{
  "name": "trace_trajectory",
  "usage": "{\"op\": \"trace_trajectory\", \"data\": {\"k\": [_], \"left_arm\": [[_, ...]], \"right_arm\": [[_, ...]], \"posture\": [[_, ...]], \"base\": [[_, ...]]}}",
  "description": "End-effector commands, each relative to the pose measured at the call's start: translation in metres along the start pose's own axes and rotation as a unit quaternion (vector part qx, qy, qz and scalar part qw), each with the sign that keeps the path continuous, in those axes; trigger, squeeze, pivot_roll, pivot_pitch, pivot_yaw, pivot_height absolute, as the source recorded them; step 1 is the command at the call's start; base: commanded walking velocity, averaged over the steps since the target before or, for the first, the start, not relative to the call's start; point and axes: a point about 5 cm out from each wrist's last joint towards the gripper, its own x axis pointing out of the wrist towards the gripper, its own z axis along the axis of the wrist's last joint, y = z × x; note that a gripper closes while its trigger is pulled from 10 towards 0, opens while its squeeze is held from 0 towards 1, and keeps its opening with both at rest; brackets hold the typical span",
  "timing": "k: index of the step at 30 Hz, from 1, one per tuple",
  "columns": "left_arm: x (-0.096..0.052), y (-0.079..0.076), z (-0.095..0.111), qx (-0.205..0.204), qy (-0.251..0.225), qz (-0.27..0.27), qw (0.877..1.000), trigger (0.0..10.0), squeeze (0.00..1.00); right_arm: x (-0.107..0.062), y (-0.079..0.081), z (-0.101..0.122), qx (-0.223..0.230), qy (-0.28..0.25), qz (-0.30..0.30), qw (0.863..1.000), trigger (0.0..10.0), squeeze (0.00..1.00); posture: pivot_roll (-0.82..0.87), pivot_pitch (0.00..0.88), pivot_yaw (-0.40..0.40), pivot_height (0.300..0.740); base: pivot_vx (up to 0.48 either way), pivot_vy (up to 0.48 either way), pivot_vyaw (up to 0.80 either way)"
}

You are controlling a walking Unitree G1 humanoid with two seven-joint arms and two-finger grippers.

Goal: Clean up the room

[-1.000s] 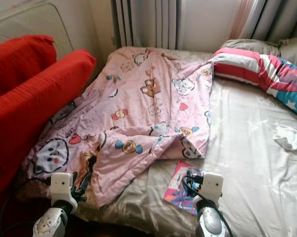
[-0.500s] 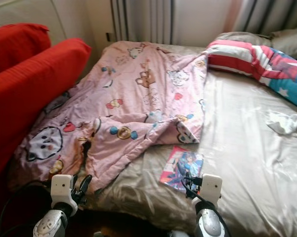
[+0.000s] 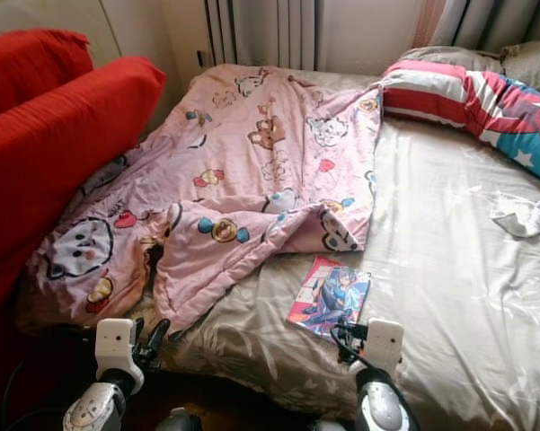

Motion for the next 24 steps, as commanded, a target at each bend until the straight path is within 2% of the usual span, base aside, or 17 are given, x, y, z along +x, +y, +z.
{"op": "trace_trajectory", "data": {"k": [1, 14, 18, 24], "left_arm": [[-0.0031, 0.0039, -0.0027, 0.005, 0.009, 0.005, 1.000, 10.0, 0.00], [-0.0047, 0.0045, -0.0038, 0.006, 0.012, 0.005, 1.000, 10.0, 0.00], [-0.0046, 0.0039, -0.0038, 0.006, 0.012, 0.004, 1.000, 10.0, 0.00], [-0.0044, 0.0036, -0.0036, 0.004, 0.011, 0.003, 1.000, 10.0, 0.00]], "right_arm": [[-0.0033, 0.0004, -0.0042, 0.003, 0.001, 0.000, 1.000, 10.0, 0.00], [-0.0052, -0.0005, -0.0069, 0.002, 0.008, -0.003, 1.000, 10.0, 0.00], [-0.0037, 0.0016, -0.0101, -0.007, 0.027, 0.001, 1.000, 10.0, 0.00], [-0.0051, 0.0009, -0.0046, 0.008, -0.002, -0.002, 1.000, 10.0, 0.00]], "posture": [[0.00, 0.239, 0.044, 0.614], [0.00, 0.245, 0.044, 0.614], [0.00, 0.245, 0.044, 0.609], [0.00, 0.245, 0.044, 0.586]], "base": [[0.000, 0.000, 0.00], [0.000, 0.000, 0.00], [0.000, 0.000, 0.00], [0.000, 0.000, 0.00]]}}
